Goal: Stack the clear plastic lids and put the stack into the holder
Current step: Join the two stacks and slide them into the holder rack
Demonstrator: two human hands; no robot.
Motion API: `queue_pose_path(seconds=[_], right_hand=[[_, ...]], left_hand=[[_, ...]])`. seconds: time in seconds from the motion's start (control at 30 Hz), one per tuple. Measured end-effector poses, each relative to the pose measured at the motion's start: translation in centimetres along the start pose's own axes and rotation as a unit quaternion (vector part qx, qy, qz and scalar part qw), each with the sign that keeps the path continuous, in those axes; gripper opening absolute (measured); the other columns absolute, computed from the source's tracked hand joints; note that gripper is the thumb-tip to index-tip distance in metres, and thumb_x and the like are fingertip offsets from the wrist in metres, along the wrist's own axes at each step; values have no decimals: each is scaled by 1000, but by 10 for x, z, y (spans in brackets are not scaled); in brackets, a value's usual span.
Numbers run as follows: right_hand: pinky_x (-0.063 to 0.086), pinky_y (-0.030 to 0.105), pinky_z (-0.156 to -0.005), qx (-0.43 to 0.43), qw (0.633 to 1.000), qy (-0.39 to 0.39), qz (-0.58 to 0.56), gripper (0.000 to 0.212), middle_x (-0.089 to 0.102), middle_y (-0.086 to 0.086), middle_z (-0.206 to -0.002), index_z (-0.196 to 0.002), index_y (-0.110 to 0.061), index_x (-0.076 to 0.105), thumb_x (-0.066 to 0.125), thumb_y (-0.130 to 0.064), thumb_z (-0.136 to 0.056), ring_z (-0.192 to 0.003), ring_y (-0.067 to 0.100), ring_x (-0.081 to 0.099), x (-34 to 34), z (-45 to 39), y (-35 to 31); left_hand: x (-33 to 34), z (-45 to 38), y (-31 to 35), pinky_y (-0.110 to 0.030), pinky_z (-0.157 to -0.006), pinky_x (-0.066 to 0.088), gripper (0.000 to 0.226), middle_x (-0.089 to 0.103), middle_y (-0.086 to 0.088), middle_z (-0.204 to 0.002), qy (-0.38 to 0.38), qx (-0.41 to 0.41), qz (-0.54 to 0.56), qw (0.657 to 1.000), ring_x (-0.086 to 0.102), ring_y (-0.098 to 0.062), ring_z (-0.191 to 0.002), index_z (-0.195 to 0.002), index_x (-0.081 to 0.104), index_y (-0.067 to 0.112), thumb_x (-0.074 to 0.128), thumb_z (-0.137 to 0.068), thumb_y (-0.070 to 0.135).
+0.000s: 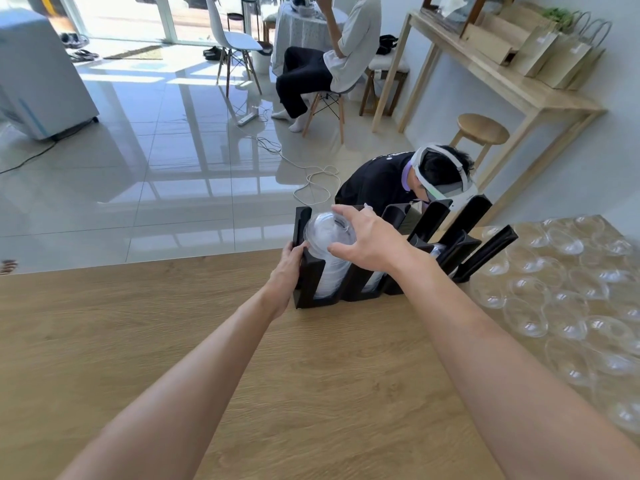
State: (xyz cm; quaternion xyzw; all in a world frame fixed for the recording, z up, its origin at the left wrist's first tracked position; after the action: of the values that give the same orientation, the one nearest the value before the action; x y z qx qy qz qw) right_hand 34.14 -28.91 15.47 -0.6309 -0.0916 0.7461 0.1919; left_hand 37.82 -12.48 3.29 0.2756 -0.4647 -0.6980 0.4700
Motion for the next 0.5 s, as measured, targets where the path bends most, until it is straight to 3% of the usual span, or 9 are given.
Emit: queue_pose_path(seconds=[0.07, 0.13, 0.23, 0.33, 0.5], right_hand=[[49, 42, -102, 2, 1000, 2, 18, 80, 40, 13, -152, -157, -43, 27, 65, -50, -87, -126, 31, 56, 2, -1, -1], [48, 36, -93, -1, 999, 9, 47, 80, 45, 10, -145, -158, -42, 28, 64, -49, -87, -117, 29, 59, 4, -3, -3], [42, 33, -82, -11, 996, 0, 85, 79, 50, 5, -136, -157, -43, 29, 64, -50, -86, -107, 24, 60, 6, -7, -5], [43, 33, -83, -11, 995, -9, 97, 79, 50, 5, -135, -156, -43, 30, 63, -51, -86, -109, 25, 60, 5, -8, -4], [43, 34, -93, -24, 996, 9, 89, 78, 51, 2, -139, -156, -43, 32, 63, -52, -85, -121, 23, 57, 0, -11, -3]], left_hand=[[-1, -4, -3, -56, -120, 29, 55, 41, -18, -157, 2, 2, 18, 1000, 37, -43, -144, -150, 43, 30, 35, -101, 56], [-3, -5, -4, -47, -112, 38, 57, 58, -17, -140, 7, -5, 41, 999, 50, -41, -131, -148, 45, 25, 38, -101, 56], [-3, -4, -4, -53, -119, 31, 70, 53, -15, -148, 3, -22, 43, 999, 47, -37, -139, -155, 35, 33, 40, -95, 69], [-4, -4, -6, -59, -121, 26, 71, 45, -12, -156, 7, -26, 38, 999, 39, -36, -145, -156, 27, 43, 41, -93, 73], [-7, -10, -14, -58, -121, 27, 61, 41, -19, -156, 8, -21, 50, 999, 36, -41, -145, -153, 31, 44, 45, -98, 66]])
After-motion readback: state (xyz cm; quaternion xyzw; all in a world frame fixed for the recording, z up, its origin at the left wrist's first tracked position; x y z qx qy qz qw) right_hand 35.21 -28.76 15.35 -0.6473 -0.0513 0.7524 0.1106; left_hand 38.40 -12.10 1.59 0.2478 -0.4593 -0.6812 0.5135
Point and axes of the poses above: each hand's wrist, its own z-axis away from the middle knuckle, its own x-axis out of the palm, y = z × x, the point moved 2 cm from there along -z, towards the middle knuckle
